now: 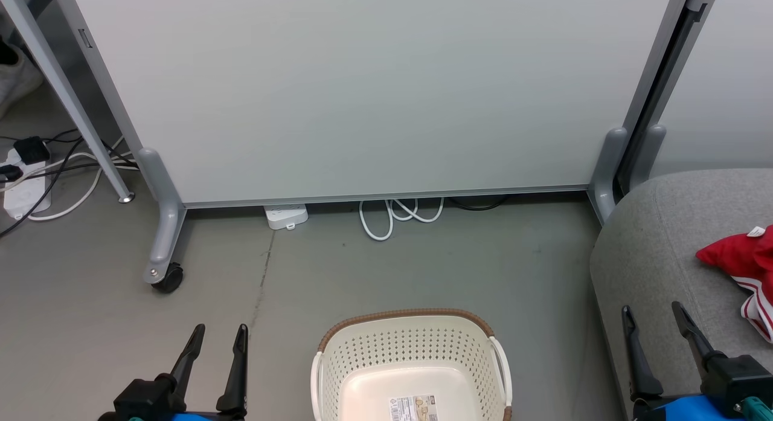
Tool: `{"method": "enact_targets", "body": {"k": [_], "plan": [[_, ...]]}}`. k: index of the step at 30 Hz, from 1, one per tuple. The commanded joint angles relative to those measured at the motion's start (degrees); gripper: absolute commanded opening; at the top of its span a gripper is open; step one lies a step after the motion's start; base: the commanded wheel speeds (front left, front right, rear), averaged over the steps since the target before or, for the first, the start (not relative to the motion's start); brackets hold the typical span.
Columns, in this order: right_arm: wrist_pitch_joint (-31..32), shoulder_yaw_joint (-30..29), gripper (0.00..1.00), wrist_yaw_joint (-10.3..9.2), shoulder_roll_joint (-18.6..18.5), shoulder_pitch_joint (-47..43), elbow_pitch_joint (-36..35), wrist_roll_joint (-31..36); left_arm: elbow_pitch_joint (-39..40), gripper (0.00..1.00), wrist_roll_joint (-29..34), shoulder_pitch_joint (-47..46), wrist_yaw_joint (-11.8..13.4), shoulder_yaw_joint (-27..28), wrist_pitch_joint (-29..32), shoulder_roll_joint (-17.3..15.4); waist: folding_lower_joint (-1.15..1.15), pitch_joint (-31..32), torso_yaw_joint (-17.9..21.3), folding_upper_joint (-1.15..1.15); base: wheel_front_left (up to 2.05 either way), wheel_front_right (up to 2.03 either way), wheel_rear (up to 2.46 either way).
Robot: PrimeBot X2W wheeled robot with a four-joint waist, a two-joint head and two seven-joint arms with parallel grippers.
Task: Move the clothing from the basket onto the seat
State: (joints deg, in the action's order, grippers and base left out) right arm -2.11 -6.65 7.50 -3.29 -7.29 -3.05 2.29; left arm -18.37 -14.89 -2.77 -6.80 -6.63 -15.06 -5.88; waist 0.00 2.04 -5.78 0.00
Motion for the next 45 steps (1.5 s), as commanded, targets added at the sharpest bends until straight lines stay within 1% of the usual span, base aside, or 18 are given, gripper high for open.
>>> {"method": "enact_targets", "body": {"k": [1, 20, 21, 28, 45], "plan": [[-0.4, -0.1, 1.00, -0.03, 0.3, -0.8, 0.2, -0.1, -0.1, 1.00, 0.3, 0.7, -0.3, 0.3, -0.2, 0.0, 0.00, 0.0, 0.0, 0.00, 0.00, 0.00, 0.00], [-1.2, 0.2, 1.00, -0.02, 0.5, 0.2, 2.3, -1.3, -0.5, 1.00, 0.0, 1.5, -0.6, 0.7, -0.2, 1.3, 0.00, 0.0, -0.3, 0.00, 0.00, 0.00, 0.00], [-0.9, 0.1, 0.00, 0.01, 0.3, 0.1, 2.5, -1.0, -0.6, 0.00, 0.1, 0.6, -0.4, 0.6, 0.0, 1.4, 0.00, 0.1, -0.3, 0.00, 0.00, 0.00, 0.00], [-0.5, 0.1, 0.00, 0.01, 0.7, 0.0, 6.7, -1.2, -4.0, 0.00, -0.1, 2.6, -0.4, 0.6, 0.4, 2.1, 0.00, 0.1, -0.3, 0.00, 0.00, 0.00, 0.00], [1.6, 0.1, 0.00, 0.01, 0.6, 3.2, 8.9, -22.0, -2.1, 0.00, -17.3, 1.1, -0.5, 3.5, 5.2, 2.3, 0.00, -0.3, 0.5, 0.00, 0.00, 0.00, 0.00]]}}
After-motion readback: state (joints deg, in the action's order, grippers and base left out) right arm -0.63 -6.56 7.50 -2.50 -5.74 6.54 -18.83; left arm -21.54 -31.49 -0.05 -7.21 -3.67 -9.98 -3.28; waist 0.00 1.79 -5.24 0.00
